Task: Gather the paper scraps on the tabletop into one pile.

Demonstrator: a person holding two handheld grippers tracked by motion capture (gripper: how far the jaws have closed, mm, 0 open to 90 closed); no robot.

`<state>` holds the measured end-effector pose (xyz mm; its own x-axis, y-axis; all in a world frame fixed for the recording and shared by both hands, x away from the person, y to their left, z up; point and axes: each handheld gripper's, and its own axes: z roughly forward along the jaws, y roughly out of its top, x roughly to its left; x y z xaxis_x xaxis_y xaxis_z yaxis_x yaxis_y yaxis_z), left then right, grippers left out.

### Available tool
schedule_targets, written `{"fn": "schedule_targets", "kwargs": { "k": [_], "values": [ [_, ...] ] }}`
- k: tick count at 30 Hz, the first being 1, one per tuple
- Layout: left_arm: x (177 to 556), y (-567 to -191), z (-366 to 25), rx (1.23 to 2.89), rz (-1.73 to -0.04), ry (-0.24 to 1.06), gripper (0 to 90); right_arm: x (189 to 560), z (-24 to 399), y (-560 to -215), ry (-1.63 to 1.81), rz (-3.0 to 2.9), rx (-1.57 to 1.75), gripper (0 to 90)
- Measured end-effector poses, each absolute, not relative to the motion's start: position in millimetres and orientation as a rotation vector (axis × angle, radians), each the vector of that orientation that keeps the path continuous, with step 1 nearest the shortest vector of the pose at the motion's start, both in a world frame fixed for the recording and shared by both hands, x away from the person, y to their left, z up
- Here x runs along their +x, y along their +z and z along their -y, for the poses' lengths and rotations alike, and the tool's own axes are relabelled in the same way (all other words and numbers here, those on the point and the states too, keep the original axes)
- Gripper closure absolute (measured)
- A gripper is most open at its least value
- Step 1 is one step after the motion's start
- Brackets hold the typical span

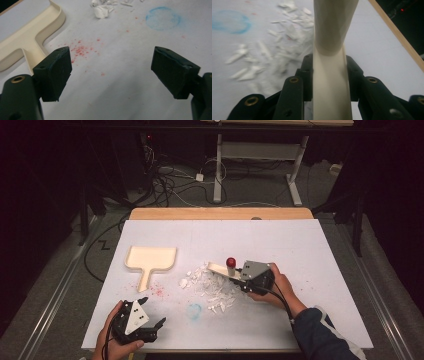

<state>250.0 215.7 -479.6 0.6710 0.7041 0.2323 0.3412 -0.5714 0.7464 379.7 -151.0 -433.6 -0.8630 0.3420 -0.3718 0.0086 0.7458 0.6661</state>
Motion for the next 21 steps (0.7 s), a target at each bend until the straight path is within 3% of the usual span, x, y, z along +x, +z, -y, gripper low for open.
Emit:
{"fn": "schedule_targets", "kwargs": {
  "k": [5, 11, 21],
  "values": [
    [249.8, -480.4, -211.7, 2.213, -0.792, 0.679, 16.1, 359.3, 157.1, -420.0, 0.954, -2.460, 0.234, 68.1],
    [251.0, -479.3, -211.6, 2.204, -0.809, 0.684, 16.1, 363.6, 159.0, -403.4, 0.991, -2.430, 0.295, 68.0],
    [252.4, -481.4, -211.9, 2.212, -0.809, 0.676, 16.1, 430.1, 124.0, -415.5, 0.876, -2.377, 0.422, 68.1]
  ]
}}
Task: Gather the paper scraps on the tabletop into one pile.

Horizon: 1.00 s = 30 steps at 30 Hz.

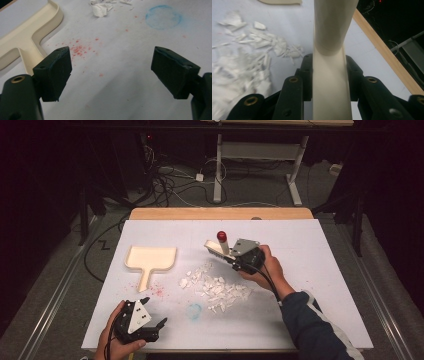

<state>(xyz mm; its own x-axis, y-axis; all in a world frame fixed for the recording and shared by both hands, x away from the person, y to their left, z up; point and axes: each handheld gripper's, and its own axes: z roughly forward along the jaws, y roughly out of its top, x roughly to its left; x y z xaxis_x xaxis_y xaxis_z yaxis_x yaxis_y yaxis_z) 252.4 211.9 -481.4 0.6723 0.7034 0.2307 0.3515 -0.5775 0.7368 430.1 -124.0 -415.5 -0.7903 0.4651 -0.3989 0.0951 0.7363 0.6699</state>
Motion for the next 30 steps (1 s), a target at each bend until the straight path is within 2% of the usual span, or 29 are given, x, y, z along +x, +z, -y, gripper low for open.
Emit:
{"fn": "schedule_targets", "kwargs": {
  "k": [5, 13, 18, 23, 30],
  "values": [
    [252.9, -482.2, -213.0, 2.206, -0.812, 0.670, 16.1, 445.7, 95.9, -432.5, 0.847, -2.393, 0.373, 68.1],
    [253.0, -481.6, -214.3, 2.203, -0.794, 0.682, 16.1, 429.6, 73.6, -438.4, 0.973, -2.464, 0.159, 68.1],
    [251.9, -481.4, -212.8, 2.209, -0.793, 0.672, 16.1, 414.2, 76.9, -438.9, 0.983, -2.515, 0.036, 68.1],
    [251.1, -481.2, -212.0, 2.213, -0.790, 0.668, 16.1, 393.5, 103.9, -431.1, 1.058, -2.595, -0.088, 68.1],
    [250.1, -480.0, -210.2, 2.215, -0.792, 0.676, 16.1, 387.5, 121.0, -415.4, 1.106, -2.512, -0.022, 68.0]
  ]
}}
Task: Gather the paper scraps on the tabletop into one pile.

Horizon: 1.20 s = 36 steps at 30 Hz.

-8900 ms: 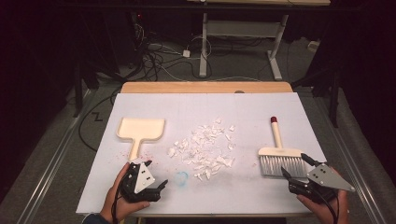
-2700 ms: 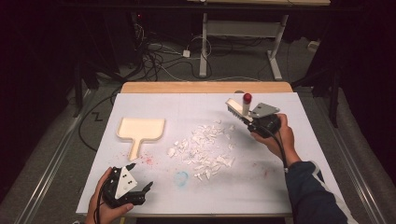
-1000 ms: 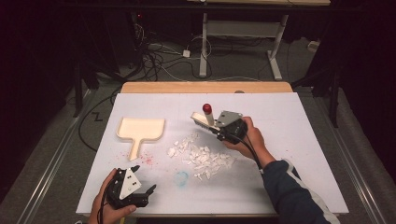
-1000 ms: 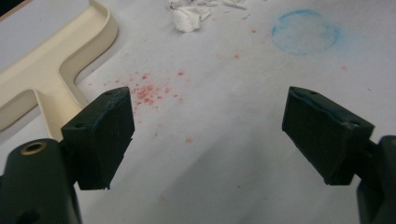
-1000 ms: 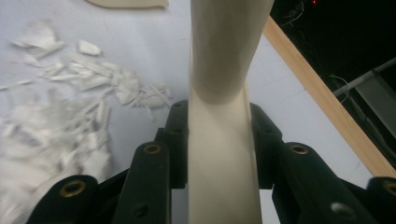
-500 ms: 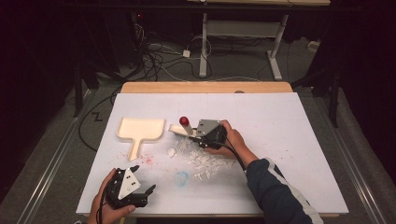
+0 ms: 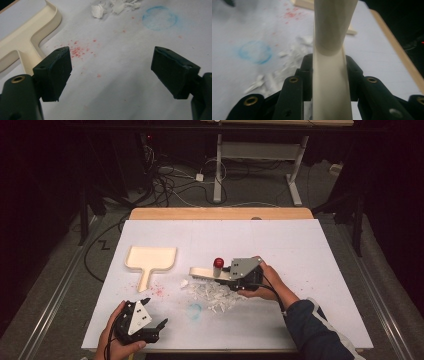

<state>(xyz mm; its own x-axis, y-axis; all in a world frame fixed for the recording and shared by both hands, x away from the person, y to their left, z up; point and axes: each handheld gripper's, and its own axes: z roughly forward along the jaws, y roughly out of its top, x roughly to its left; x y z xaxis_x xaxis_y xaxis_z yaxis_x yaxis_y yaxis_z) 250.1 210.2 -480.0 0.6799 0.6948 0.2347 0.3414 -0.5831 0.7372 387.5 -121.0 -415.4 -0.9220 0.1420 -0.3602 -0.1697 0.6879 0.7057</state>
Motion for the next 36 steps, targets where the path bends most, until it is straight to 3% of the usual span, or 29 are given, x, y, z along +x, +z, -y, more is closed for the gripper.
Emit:
{"fn": "schedule_targets", "kwargs": {
  "k": [7, 16, 28, 36],
  "values": [
    [251.0, -480.7, -209.0, 2.224, -0.793, 0.673, 16.1, 395.1, 93.9, -410.0, 1.100, -2.441, 0.003, 68.1],
    [251.4, -481.7, -210.3, 2.227, -0.786, 0.662, 16.1, 391.8, 48.7, -431.4, 0.993, -2.571, -0.169, 68.1],
    [249.6, -480.4, -208.4, 2.226, -0.781, 0.664, 16.1, 379.5, 109.0, -420.2, 0.955, -2.649, -0.234, 68.1],
    [250.3, -480.5, -205.4, 2.239, -0.780, 0.669, 16.1, 368.8, 159.3, -404.3, 1.059, -2.553, -0.052, 68.1]
  ]
}}
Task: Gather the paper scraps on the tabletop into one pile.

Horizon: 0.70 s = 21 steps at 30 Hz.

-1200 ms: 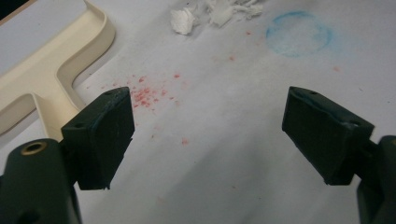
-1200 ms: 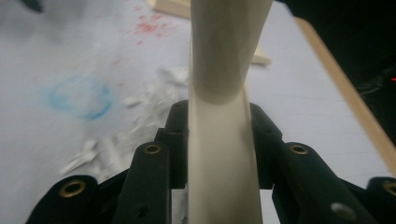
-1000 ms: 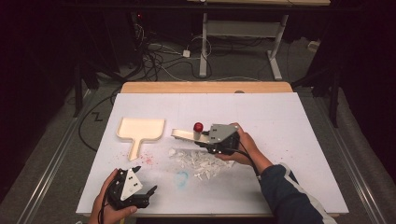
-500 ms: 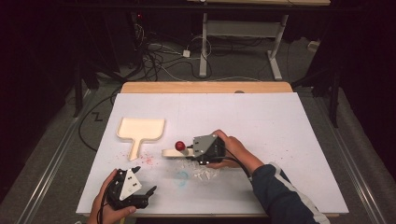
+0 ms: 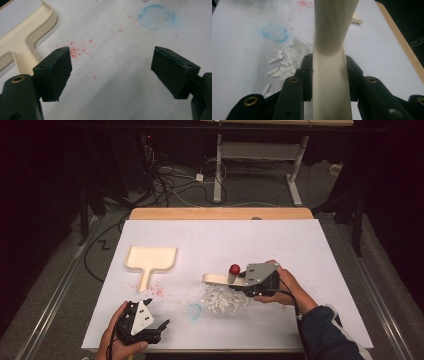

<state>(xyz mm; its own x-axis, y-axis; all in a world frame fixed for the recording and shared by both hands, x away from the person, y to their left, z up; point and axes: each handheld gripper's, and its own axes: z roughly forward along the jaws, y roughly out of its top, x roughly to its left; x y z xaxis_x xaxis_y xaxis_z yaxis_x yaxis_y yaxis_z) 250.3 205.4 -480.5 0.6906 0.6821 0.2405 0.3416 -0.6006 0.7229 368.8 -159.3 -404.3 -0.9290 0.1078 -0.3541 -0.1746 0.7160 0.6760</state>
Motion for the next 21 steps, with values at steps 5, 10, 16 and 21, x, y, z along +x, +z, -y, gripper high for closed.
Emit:
{"fn": "schedule_targets", "kwargs": {
  "k": [5, 10, 16, 21],
  "values": [
    [251.1, -480.3, -203.9, 2.240, -0.774, 0.671, 16.1, 368.8, 175.8, -397.7, 1.082, -2.507, 0.078, 68.0],
    [251.1, -479.7, -203.7, 2.241, -0.768, 0.676, 16.1, 371.7, 192.8, -394.6, 1.078, -2.427, 0.308, 68.0],
    [249.4, -478.4, -202.0, 2.238, -0.759, 0.678, 16.1, 370.9, 208.3, -401.5, 0.998, -2.346, 0.526, 68.0],
    [248.1, -478.8, -200.4, 2.249, -0.743, 0.678, 16.1, 366.3, 212.9, -418.9, 0.873, -2.368, 0.643, 68.0]
  ]
}}
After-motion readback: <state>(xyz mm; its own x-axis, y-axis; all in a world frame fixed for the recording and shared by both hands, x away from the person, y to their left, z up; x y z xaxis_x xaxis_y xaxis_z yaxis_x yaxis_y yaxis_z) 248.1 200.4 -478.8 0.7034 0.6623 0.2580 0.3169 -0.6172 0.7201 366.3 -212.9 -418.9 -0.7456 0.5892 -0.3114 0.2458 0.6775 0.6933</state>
